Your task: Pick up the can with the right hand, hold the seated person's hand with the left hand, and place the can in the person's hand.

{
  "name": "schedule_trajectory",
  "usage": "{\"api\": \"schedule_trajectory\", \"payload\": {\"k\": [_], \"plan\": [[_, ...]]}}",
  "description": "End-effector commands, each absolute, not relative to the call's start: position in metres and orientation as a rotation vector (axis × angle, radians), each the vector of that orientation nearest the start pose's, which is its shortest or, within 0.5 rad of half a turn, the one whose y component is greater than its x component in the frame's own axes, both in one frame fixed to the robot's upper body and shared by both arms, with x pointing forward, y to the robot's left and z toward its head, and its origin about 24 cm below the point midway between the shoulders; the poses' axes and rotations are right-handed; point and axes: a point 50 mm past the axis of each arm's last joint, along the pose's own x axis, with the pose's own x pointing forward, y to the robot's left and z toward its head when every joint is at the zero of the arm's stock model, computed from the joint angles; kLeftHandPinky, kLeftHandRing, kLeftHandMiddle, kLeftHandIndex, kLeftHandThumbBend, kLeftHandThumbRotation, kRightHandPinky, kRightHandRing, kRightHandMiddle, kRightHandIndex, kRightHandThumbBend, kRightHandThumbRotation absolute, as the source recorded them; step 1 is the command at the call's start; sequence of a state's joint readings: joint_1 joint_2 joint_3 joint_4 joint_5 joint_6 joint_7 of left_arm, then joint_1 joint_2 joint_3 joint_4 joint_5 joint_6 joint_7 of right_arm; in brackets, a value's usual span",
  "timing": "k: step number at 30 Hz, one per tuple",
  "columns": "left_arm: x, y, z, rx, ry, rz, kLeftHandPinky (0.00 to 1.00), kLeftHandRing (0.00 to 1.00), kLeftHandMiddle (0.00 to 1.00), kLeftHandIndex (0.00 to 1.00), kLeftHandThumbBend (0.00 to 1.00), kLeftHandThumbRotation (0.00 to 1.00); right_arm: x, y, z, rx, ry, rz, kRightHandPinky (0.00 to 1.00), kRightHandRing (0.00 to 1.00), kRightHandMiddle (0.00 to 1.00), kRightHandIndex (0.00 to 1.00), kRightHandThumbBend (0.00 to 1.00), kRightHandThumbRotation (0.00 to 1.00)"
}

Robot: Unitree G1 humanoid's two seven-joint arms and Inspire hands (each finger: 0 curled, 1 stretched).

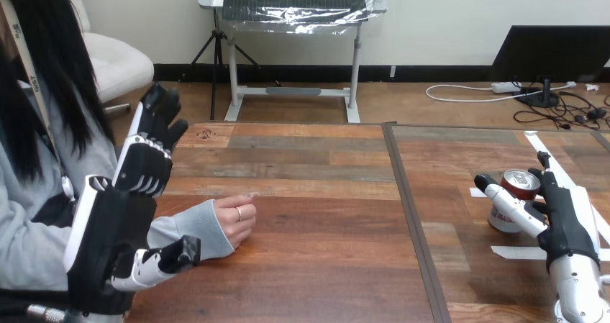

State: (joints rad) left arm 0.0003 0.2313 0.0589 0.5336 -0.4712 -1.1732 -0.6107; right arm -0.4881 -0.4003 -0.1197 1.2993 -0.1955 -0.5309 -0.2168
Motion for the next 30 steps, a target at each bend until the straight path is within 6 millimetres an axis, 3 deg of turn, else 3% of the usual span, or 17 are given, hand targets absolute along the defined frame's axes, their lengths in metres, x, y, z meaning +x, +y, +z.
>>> {"api": "schedule_trajectory", "payload": {"k": [1, 22, 30], "plan": [[0.2108, 0.2217, 0.0594, 0.155, -0.761, -0.251, 0.92, 1.00, 1.00, 1.00, 1.00, 0.65, 0.3167, -0.2789, 0.0166, -0.494, 0.118, -0.293, 0.89, 0.93, 0.94, 1.00, 1.00, 0.65], [0.2086, 0.2271, 0.0611, 0.168, -0.759, -0.264, 0.92, 1.00, 1.00, 1.00, 1.00, 0.66, 0.3214, -0.2722, 0.0160, -0.502, 0.139, -0.270, 0.85, 0.91, 0.93, 1.00, 1.00, 0.62], [0.2070, 0.2285, 0.0616, 0.162, -0.755, -0.272, 0.92, 1.00, 1.00, 1.00, 1.00, 0.65, 0.3224, -0.2700, 0.0151, -0.488, 0.147, -0.262, 0.89, 0.93, 0.93, 1.00, 1.00, 0.60]]}}
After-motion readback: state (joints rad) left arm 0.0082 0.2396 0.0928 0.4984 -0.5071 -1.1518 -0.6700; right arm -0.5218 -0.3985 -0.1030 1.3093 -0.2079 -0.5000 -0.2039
